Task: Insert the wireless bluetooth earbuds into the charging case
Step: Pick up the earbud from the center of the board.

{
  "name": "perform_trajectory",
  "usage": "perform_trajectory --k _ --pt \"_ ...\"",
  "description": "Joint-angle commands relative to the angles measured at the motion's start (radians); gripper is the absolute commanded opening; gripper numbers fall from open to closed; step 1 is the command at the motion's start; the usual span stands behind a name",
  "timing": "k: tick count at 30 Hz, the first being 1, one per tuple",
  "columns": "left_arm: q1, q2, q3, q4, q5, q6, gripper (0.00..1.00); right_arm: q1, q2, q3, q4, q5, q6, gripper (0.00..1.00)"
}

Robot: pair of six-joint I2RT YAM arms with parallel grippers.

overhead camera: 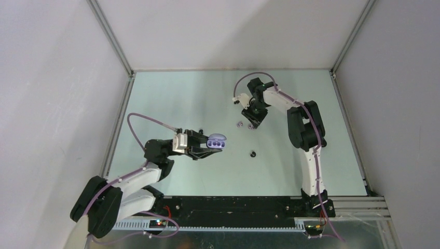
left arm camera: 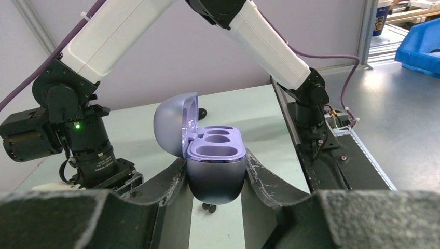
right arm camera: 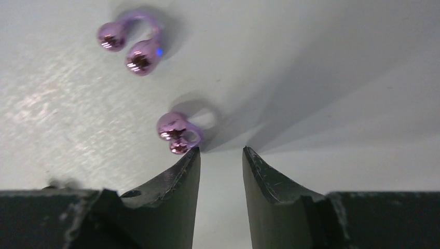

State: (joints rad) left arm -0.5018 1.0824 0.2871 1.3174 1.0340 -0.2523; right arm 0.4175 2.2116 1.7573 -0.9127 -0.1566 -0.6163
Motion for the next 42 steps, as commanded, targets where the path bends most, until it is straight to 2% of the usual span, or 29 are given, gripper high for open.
perform_trajectory --k 1,8,15,20,27,42 --pt "-0.006 -0.027 0.012 0.011 0.011 0.036 0.0 0.008 -0.051 -0.017 -0.108 -0.123 -0.054 0.4" --pt "-0.005 -0.036 0.011 0.008 0.014 0.038 0.0 -0.041 -0.053 0.028 -0.141 -0.206 -0.014 0.4" --pt "-0.006 -0.034 0.011 0.008 0.017 0.044 0.0 -0.161 -0.014 0.118 -0.155 -0.41 0.149 0.42" --pt "-0.005 -0.034 0.012 0.008 0.017 0.044 0.0 -0.178 0.015 0.109 -0.087 -0.381 0.246 0.43" --pt "-0.005 -0.039 0.012 0.003 0.017 0.048 0.0 -0.152 0.073 0.116 -0.093 -0.348 0.255 0.43" --pt "-0.005 -0.036 0.011 0.009 0.023 0.044 0.0 -0.129 0.102 0.124 -0.083 -0.308 0.261 0.3"
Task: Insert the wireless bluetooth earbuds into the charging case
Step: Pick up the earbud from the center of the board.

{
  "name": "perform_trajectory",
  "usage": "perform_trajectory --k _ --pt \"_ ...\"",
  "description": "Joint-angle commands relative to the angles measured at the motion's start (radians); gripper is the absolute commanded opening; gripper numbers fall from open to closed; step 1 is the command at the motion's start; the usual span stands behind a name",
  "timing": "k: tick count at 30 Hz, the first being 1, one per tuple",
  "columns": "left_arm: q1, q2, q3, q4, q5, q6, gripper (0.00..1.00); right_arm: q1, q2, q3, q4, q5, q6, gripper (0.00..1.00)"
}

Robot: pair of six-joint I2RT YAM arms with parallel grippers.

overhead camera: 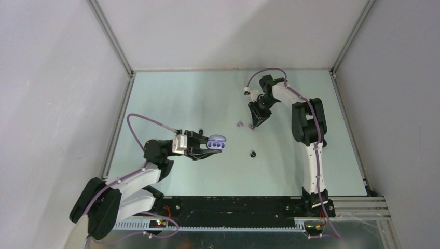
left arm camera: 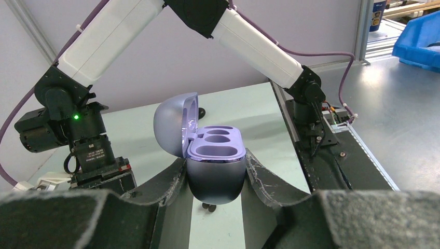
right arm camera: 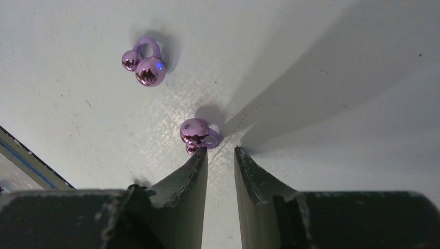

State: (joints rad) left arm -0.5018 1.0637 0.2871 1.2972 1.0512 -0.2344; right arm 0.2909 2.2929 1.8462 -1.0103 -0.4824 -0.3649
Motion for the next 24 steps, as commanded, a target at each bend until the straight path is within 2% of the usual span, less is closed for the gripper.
perform_trajectory --k 1,24 --pt "-0.005 -0.016 0.011 0.03 0.005 0.026 0.0 -0.004 0.02 0.035 0.015 0.018 0.009 0.29" --pt "-0.004 -0.007 0.01 0.043 0.01 0.022 0.0 0.015 0.076 0.073 -0.001 0.005 0.042 0.27"
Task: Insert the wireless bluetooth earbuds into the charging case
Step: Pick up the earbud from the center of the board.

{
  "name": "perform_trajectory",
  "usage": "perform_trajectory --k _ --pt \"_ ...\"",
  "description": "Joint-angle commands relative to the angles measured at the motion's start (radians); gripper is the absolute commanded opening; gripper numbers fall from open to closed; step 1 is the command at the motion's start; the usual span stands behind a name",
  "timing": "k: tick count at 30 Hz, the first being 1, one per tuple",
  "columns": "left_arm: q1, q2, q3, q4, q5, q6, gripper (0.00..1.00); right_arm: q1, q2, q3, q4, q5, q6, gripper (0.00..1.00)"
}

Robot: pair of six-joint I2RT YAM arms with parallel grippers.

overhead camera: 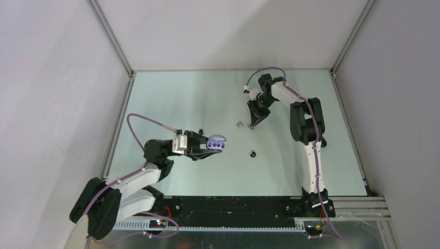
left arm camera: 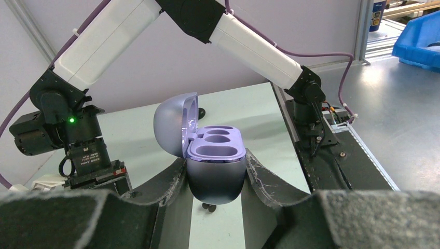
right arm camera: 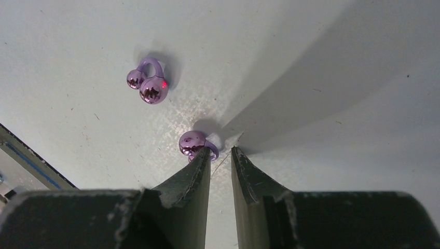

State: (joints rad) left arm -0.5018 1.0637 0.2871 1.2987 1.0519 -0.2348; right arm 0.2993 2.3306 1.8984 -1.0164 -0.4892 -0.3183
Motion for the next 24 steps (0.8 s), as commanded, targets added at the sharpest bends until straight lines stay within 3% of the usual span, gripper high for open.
perform_trajectory --k 1,18,24 --pt "-0.004 -0.008 0.01 0.041 0.009 0.023 0.0 0.007 0.039 0.021 0.002 0.01 -0.007 0.26" --pt "-0.005 -0.014 0.009 0.029 0.01 0.035 0.0 0.014 0.042 0.025 -0.057 -0.075 -0.072 0.29" --pt "-0.004 -0.013 0.009 0.026 0.01 0.037 0.0 0.014 0.037 0.025 -0.071 -0.114 -0.097 0.23"
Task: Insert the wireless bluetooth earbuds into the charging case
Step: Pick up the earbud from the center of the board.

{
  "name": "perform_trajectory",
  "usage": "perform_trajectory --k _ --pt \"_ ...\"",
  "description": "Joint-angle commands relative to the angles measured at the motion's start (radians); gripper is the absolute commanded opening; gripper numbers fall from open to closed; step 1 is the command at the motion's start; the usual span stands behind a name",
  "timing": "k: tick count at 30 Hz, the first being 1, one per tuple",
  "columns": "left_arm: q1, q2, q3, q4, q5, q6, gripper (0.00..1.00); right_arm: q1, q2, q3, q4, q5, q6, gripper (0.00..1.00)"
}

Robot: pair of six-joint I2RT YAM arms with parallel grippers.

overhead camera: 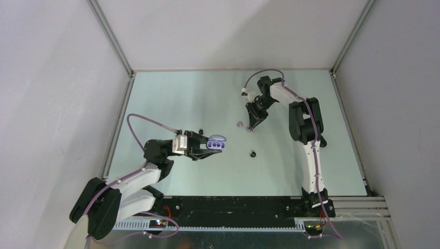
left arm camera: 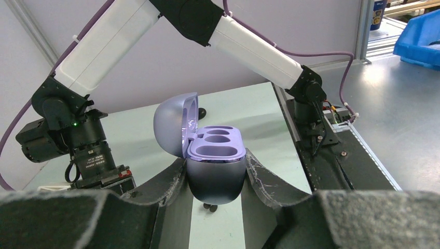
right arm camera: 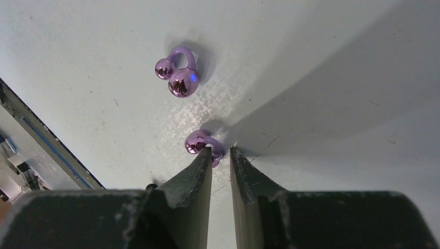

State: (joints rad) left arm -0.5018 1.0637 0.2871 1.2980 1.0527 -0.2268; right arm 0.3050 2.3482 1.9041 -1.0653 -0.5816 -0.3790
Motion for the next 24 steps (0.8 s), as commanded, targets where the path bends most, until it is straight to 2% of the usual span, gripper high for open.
perform_trajectory --k 1,10,16,24 --pt "-0.004 -0.014 0.01 0.026 0.01 0.029 0.0 0.008 0.016 0.02 -0.023 -0.026 -0.038 0.21" --pt "-0.004 -0.013 0.009 0.023 0.01 0.03 0.0 -0.003 -0.013 0.011 -0.035 -0.083 -0.07 0.06" --pt "-0.004 -0.013 0.011 0.024 0.01 0.03 0.0 -0.015 -0.037 0.004 -0.035 -0.111 -0.082 0.0" --pt "-0.003 -0.013 0.013 0.013 0.001 0.035 0.0 -0.038 -0.093 -0.006 -0.041 -0.163 -0.104 0.0"
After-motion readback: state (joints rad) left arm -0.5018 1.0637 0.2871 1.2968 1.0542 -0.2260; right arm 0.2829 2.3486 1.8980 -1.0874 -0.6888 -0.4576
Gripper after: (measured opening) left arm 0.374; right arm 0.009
